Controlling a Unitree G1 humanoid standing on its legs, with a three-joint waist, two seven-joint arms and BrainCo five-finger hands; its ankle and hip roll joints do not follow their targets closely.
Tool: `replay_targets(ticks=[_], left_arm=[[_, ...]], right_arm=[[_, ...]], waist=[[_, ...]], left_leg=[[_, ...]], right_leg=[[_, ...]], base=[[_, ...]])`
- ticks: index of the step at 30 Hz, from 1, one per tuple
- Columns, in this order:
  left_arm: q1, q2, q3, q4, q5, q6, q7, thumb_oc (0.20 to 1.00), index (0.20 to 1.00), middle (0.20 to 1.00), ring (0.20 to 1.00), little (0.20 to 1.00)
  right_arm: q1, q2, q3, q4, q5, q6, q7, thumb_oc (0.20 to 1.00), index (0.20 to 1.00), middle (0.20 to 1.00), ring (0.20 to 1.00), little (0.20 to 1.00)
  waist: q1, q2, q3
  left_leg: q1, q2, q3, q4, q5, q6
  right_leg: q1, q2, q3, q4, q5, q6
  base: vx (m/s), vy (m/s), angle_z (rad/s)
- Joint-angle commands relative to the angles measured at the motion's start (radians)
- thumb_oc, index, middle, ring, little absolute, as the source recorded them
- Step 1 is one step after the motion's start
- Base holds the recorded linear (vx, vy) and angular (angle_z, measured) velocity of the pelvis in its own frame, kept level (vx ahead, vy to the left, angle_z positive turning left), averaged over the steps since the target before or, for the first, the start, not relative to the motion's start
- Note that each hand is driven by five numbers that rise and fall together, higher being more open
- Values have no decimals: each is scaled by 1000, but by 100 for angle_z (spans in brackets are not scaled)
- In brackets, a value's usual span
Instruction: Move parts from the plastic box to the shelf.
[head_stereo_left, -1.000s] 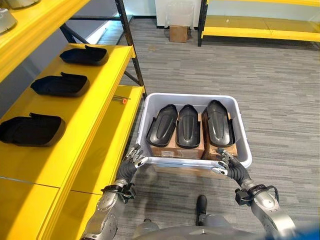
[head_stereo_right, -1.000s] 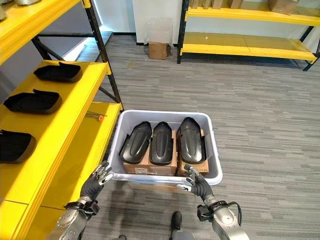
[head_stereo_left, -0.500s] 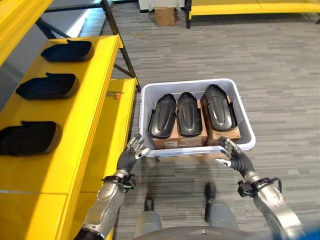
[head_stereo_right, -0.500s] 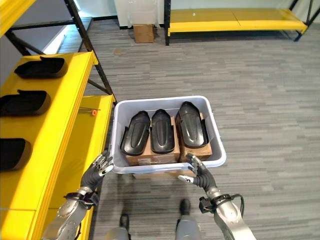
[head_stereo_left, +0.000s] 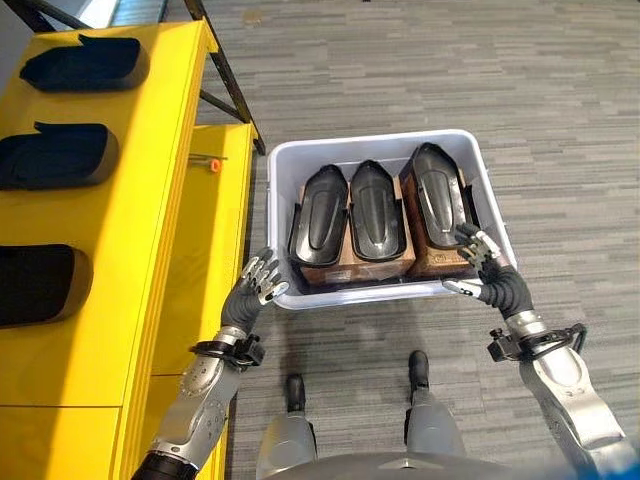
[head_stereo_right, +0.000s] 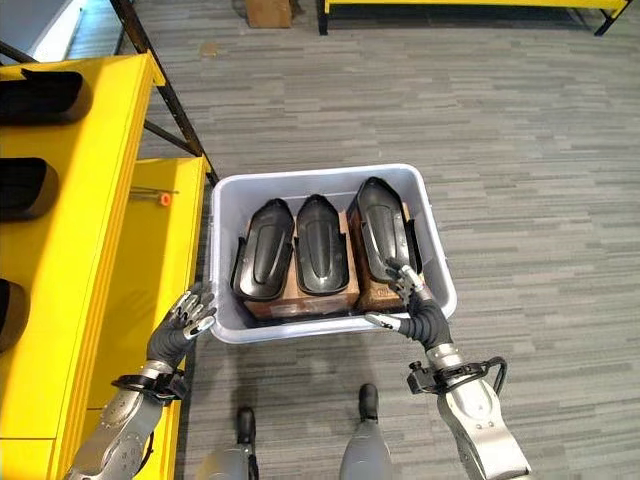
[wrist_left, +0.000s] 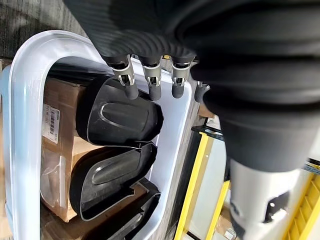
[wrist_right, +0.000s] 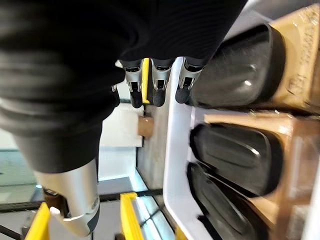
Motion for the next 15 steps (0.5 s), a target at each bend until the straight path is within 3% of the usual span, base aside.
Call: replay_targets(ticks=[1, 6, 15], left_arm=[[-44, 19, 34, -70, -23, -86, 10, 1000, 1000, 1000, 1000, 1000], [-142, 16, 7, -109, -39, -114, 35, 1000, 1000, 1000, 1000, 1000], [-226, 8, -55, -113, -39, -132, 66, 1000, 1000, 1000, 1000, 1000]], right_arm=[[-82, -53, -25, -4, -73, -92, -52, 1000, 1000, 1000, 1000, 1000], [-275, -65, -16, 124, -164, -86, -182, 1000, 1000, 1000, 1000, 1000], [-483, -55, 44, 273, -218, -61, -299, 1000, 1000, 1000, 1000, 1000]], waist=[[4, -5, -44], [15, 5, 3], [32, 22, 50]], left_leg=[[-73, 61, -14, 46, 87, 7], [-130, 59, -21, 56, 102, 3], [-193, 51, -28, 66, 121, -1]], right_leg=[[-56, -60, 29, 163, -30, 24], [-122, -61, 40, 188, -22, 21], [-191, -61, 53, 212, -12, 18]], base=[[-84, -19, -13], [-102, -12, -2], [-74, -12, 1]])
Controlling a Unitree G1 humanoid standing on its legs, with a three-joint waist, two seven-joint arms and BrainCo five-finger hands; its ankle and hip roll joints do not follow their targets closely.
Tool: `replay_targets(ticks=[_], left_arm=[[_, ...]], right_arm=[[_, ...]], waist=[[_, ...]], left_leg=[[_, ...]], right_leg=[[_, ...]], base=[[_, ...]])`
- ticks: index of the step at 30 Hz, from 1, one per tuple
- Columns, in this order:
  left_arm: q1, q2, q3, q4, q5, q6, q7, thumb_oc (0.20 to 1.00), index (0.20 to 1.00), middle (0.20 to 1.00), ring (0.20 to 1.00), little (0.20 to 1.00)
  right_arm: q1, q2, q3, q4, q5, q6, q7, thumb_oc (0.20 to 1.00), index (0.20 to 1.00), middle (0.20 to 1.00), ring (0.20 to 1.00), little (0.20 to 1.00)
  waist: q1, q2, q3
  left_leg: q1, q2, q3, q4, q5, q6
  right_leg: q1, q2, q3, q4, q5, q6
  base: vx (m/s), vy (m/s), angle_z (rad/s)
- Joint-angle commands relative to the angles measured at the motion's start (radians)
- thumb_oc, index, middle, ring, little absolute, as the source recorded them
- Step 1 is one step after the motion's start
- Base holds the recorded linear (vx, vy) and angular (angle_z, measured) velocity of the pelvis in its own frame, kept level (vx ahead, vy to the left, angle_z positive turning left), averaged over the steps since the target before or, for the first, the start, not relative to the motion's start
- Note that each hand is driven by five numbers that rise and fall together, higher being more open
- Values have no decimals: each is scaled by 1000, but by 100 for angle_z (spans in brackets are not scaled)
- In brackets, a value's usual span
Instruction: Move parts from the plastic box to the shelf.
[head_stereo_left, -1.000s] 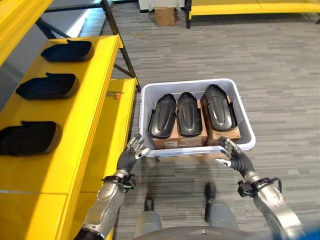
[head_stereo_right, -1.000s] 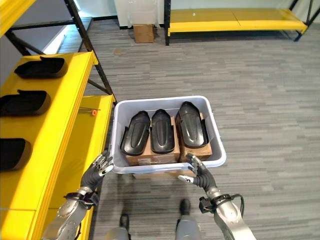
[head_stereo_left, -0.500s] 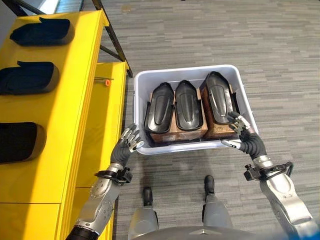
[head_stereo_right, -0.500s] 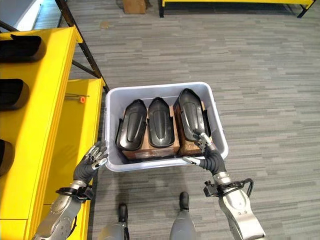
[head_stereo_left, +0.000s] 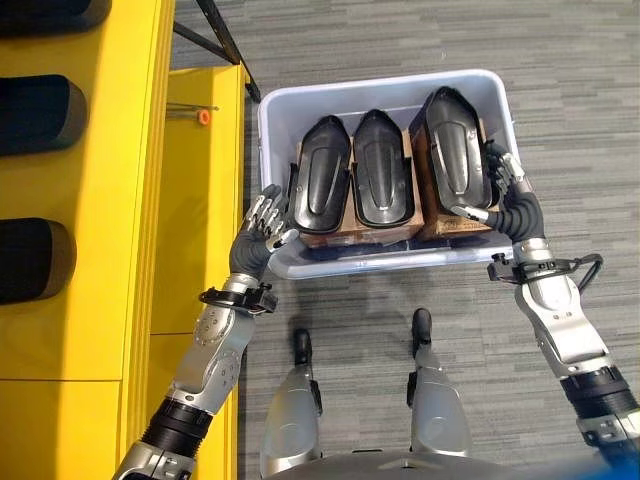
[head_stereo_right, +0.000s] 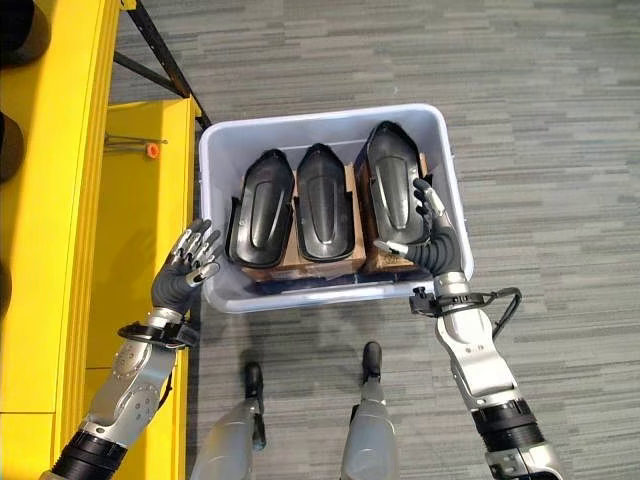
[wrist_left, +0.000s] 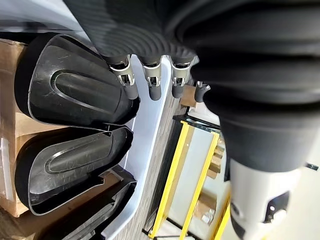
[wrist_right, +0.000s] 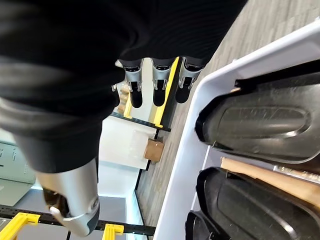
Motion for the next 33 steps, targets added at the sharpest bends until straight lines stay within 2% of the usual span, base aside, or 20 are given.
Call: replay_targets(ticks=[1, 9, 18, 19, 30, 33], left_arm=[[0, 5, -2, -46, -9, -71, 12, 1000, 1000, 1000, 1000, 1000], [-25, 18, -37, -56, 12, -77, 32, 1000, 1000, 1000, 1000, 1000], [-34, 25, -59, -54, 8, -72, 27, 1000, 1000, 1000, 1000, 1000], [-42, 33, -64, -58, 2, -72, 22, 1000, 1000, 1000, 1000, 1000], [-46, 45, -71, -59, 1, -70, 25, 1000, 1000, 1000, 1000, 1000], [-48, 44, -77, -58, -2, -71, 27, 1000, 1000, 1000, 1000, 1000]], right_arm=[[-46, -21, -7, 1, -57, -34, -79, 1000, 1000, 1000, 1000, 1000], [-186, -27, -7, 120, -126, -6, -196, 1000, 1000, 1000, 1000, 1000], [-247, -75, -29, 141, -192, 14, -243, 1000, 1000, 1000, 1000, 1000], [-277, -106, -36, 167, -212, 26, -255, 1000, 1000, 1000, 1000, 1000], [-350, -200, -78, 234, -268, 62, -327, 1000, 1000, 1000, 1000, 1000], [-352, -201, -79, 246, -262, 64, -331, 1000, 1000, 1000, 1000, 1000]], waist=[[10, -14, -64], [25, 8, -37], [26, 16, -23], [26, 17, -20], [25, 29, -8], [26, 29, -8]], left_leg=[[-82, 45, -32, 16, 115, 3], [-127, 39, -39, 29, 123, 2], [-162, 38, -39, 44, 123, 0], [-182, 35, -39, 54, 120, -1], [-225, 30, -44, 65, 123, -3], [-229, 29, -43, 66, 122, -2]], right_leg=[[-100, -69, 35, 207, -39, 29], [-153, -69, 40, 236, -38, 26], [-201, -64, 52, 254, -35, 25], [-220, -65, 56, 258, -31, 26], [-264, -63, 62, 276, -32, 24], [-268, -64, 64, 277, -32, 24]], base=[[-64, -12, 3], [-48, -8, 1], [-35, -4, -1], [-36, -8, -2], [-6, 1, 0], [0, 0, 0]])
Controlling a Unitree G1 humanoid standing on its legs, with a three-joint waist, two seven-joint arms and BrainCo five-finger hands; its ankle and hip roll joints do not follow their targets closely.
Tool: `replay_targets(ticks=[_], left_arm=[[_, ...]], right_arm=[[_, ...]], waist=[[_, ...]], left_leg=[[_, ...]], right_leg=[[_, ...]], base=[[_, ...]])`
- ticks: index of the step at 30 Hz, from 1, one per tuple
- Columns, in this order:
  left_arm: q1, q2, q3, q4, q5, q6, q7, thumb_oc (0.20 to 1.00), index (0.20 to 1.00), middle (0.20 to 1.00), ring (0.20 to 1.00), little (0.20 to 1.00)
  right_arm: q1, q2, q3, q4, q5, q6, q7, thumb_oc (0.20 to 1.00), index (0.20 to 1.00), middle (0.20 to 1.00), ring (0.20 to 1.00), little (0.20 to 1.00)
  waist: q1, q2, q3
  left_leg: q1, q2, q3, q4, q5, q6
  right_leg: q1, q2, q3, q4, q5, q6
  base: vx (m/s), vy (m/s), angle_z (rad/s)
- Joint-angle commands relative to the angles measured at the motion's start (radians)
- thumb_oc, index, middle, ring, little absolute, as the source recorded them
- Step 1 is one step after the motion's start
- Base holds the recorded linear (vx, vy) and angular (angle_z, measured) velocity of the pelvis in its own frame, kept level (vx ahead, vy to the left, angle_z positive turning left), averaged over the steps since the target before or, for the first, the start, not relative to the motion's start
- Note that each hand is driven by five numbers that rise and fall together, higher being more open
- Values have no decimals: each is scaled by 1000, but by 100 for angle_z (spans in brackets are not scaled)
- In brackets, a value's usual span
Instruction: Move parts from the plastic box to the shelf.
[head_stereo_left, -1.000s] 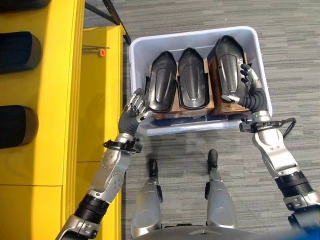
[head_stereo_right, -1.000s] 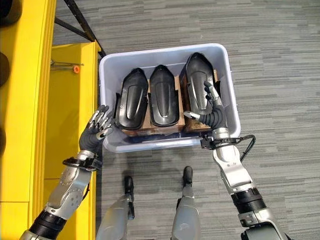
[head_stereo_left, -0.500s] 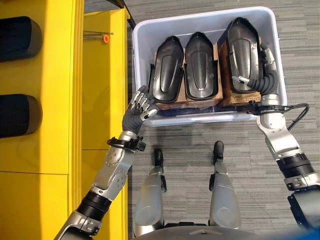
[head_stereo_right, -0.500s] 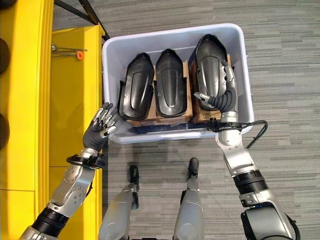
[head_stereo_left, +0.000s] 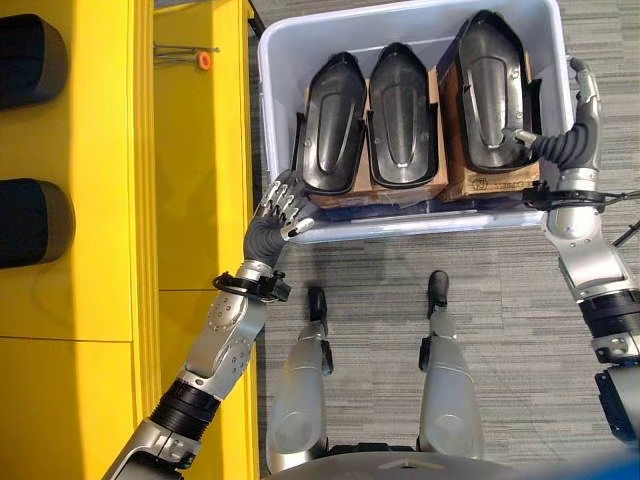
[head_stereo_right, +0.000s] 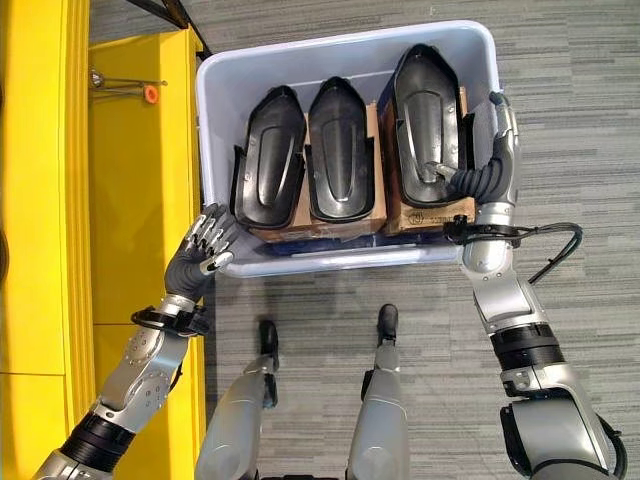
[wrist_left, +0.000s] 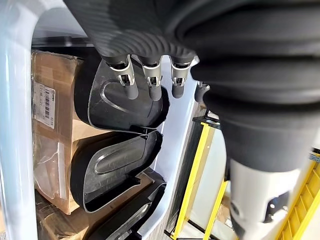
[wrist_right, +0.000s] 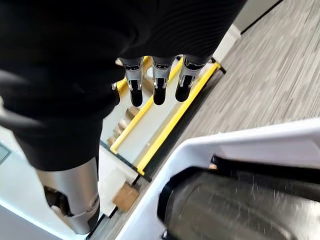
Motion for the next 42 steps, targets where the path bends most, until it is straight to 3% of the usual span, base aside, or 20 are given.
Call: replay_targets(ticks=[1, 15, 23, 42], left_arm=[[5, 21, -12, -58, -1, -49, 10, 1000, 1000, 1000, 1000, 1000], [-2, 27, -33, -56, -14, -52, 19, 1000, 1000, 1000, 1000, 1000], [-9, 24, -35, -58, -6, -50, 25, 1000, 1000, 1000, 1000, 1000], [-11, 22, -41, -60, -9, -50, 28, 1000, 1000, 1000, 1000, 1000]], right_arm=[[-79, -52, -16, 20, -18, -17, -43, 1000, 1000, 1000, 1000, 1000], [-199, -67, 51, 159, 78, -30, -51, 1000, 1000, 1000, 1000, 1000], [-168, -52, 58, 79, 21, -22, -40, 1000, 1000, 1000, 1000, 1000], [-161, -18, 87, 94, 4, -12, -23, 1000, 1000, 1000, 1000, 1000]], waist=[[-1, -4, -63], [8, 13, -43], [4, 13, -38], [5, 10, -28]], left_leg=[[-75, 51, -36, -7, 114, -13], [-122, 47, -31, 3, 118, -11], [-146, 44, -33, 17, 113, -10], [-181, 37, -37, 35, 102, -4]], right_leg=[[-102, -42, 39, 199, -43, 23], [-163, -38, 53, 223, -41, 19], [-181, -37, 54, 234, -44, 14], [-206, -33, 65, 237, -44, 12]], base=[[0, 0, 0], [-5, -1, -1], [1, -3, -1], [-1, 0, 0]])
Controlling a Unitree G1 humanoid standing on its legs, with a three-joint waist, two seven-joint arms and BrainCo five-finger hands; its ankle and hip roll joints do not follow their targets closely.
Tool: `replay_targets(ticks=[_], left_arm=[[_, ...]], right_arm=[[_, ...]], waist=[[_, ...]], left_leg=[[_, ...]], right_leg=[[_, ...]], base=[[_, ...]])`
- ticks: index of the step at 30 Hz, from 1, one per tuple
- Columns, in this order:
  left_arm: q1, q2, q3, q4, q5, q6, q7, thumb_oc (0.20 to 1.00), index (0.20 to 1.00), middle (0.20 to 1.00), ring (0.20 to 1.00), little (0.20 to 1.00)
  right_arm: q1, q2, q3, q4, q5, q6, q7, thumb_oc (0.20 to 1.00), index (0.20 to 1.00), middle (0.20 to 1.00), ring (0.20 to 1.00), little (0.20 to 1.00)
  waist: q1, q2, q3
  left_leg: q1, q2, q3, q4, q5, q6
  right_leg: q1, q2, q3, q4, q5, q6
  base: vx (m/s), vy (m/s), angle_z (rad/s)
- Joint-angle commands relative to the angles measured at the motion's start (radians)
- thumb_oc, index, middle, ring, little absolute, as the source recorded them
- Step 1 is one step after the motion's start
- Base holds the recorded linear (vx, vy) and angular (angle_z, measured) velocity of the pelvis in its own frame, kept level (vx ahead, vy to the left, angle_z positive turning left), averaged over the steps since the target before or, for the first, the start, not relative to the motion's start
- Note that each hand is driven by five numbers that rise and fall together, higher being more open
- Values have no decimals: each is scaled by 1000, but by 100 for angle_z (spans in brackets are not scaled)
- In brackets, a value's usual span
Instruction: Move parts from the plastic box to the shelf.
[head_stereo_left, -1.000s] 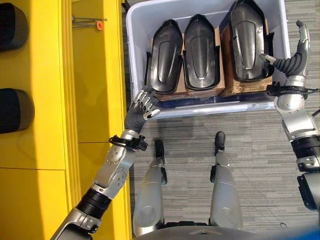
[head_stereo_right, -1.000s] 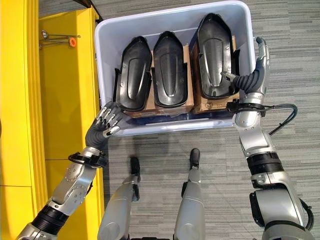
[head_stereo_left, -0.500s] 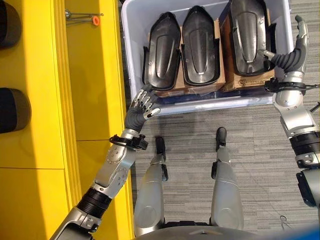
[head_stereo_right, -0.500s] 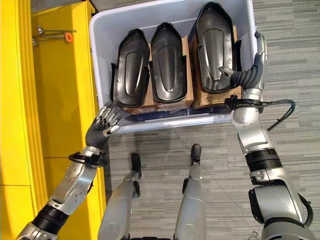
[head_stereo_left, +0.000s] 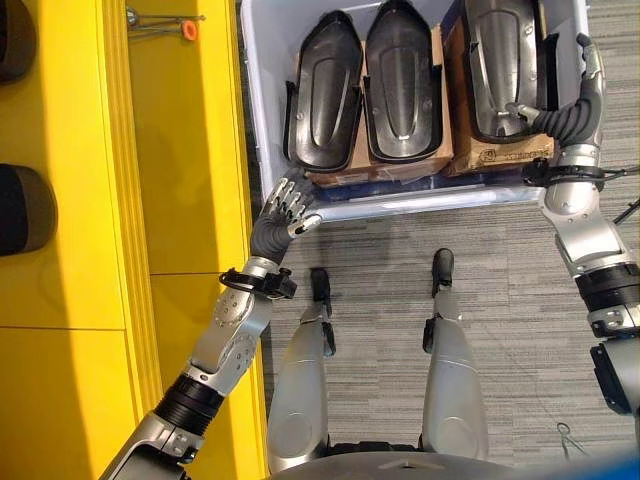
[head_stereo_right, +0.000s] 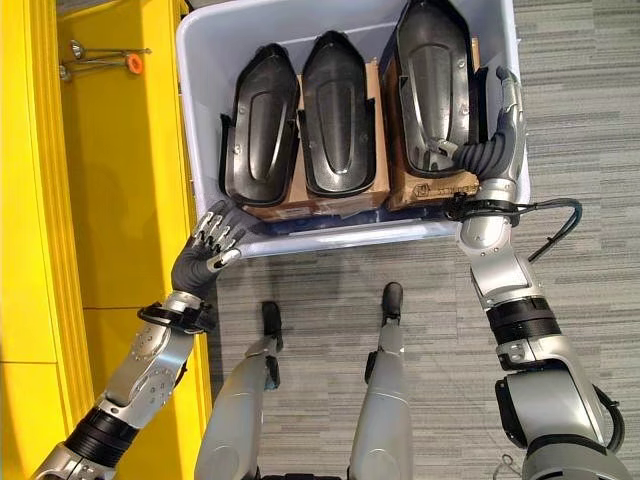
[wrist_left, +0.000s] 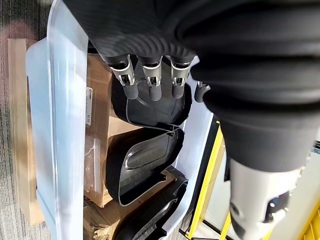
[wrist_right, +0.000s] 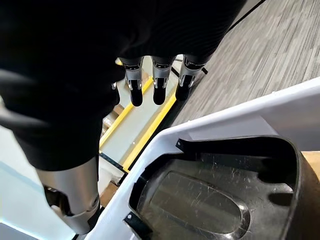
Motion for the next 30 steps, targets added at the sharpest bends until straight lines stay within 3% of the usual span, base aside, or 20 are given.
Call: replay_targets(ticks=[1, 30], left_arm=[[17, 18, -4, -61, -6, -50, 5, 1000, 1000, 1000, 1000, 1000], [11, 42, -23, -69, -23, -60, 16, 1000, 1000, 1000, 1000, 1000]], right_arm=[[-23, -21, 16, -7, -32, -30, -8, 1000, 1000, 1000, 1000, 1000], [-148, -72, 52, 248, 115, -47, -33, 1000, 1000, 1000, 1000, 1000]], waist=[[-1, -4, -43], [7, 17, -19]], left_leg=[[-50, 36, -39, -39, 106, -9], [-105, 30, -48, -23, 100, -6]], right_leg=[[-63, -34, 32, 167, -49, 18], [-115, -18, 45, 184, -63, 11]], base=[[0, 0, 0], [0, 0, 0]])
